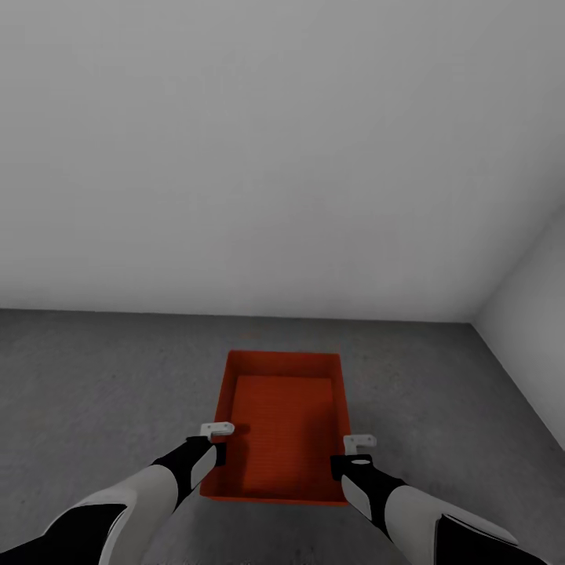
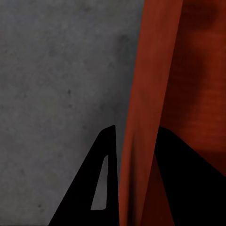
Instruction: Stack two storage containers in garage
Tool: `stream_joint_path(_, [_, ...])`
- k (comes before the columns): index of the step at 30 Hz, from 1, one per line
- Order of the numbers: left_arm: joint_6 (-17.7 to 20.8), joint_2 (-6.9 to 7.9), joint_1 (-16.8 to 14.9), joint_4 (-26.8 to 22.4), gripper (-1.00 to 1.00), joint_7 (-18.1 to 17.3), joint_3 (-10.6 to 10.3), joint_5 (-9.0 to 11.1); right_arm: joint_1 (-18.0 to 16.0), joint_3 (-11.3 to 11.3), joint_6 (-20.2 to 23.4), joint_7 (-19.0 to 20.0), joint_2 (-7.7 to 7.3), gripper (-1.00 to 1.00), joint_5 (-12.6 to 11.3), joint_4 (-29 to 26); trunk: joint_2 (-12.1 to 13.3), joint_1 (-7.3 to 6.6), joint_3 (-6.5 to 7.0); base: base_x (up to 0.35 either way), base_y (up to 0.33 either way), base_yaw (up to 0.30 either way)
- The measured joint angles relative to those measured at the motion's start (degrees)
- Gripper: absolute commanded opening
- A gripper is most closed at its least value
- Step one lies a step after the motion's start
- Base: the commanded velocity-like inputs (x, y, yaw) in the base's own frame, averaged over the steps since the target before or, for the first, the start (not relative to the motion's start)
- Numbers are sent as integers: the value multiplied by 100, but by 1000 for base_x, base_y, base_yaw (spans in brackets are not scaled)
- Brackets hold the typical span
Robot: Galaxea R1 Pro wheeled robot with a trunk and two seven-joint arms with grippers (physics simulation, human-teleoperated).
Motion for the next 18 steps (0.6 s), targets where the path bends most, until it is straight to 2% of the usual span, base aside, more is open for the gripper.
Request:
stream_joint_path(6, [1, 0, 0, 0, -100, 0, 2, -2, 0, -6, 2, -1, 0, -100, 7, -1, 0, 0, -45, 0, 0, 0])
stream_joint_path(18, [3, 0, 0, 0, -100, 1, 0, 0, 0, -10, 2, 3, 3, -100, 11, 5, 0, 0, -51, 0, 0, 0])
